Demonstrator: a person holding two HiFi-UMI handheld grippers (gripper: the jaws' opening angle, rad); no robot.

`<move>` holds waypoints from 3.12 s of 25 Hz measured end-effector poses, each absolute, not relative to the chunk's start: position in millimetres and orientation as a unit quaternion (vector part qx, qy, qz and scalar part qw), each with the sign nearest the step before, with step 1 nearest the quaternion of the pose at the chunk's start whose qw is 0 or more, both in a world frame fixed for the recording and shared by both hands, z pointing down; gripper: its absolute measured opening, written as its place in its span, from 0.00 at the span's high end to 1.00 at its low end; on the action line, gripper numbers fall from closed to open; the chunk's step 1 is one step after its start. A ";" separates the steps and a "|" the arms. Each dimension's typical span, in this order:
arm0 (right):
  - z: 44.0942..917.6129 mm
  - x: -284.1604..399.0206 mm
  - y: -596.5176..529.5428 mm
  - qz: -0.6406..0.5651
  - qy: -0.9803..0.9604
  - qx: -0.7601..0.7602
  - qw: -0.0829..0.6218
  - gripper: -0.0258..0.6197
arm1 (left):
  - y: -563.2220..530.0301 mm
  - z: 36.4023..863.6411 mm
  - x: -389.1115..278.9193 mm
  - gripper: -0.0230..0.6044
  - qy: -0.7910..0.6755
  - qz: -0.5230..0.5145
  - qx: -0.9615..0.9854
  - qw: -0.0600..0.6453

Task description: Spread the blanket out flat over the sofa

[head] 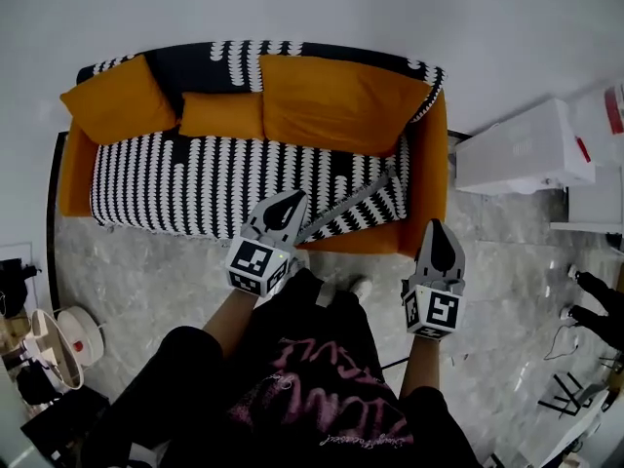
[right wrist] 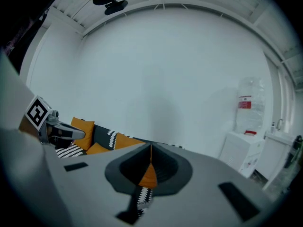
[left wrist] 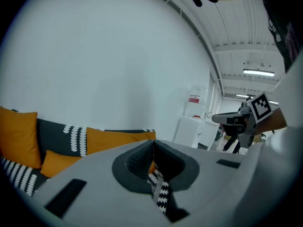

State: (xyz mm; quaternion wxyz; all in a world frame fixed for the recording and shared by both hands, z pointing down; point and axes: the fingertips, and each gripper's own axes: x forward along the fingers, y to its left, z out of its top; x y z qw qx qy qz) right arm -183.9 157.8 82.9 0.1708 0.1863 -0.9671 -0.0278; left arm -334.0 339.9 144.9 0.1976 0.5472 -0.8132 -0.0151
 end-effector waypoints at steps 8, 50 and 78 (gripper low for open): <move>90.9 -182.7 126.2 -0.022 -0.971 0.169 0.170 0.93 | 307.1 141.2 -330.0 0.95 -0.819 -0.008 0.539 0.197; 286.5 -159.0 53.6 0.102 -0.951 0.105 0.273 0.93 | 238.9 319.6 -272.9 0.95 -0.792 0.067 0.498 0.346; 367.6 -58.0 -52.3 0.206 -0.909 0.236 0.275 0.93 | -23.3 549.4 -229.8 0.72 -0.445 0.398 0.746 0.297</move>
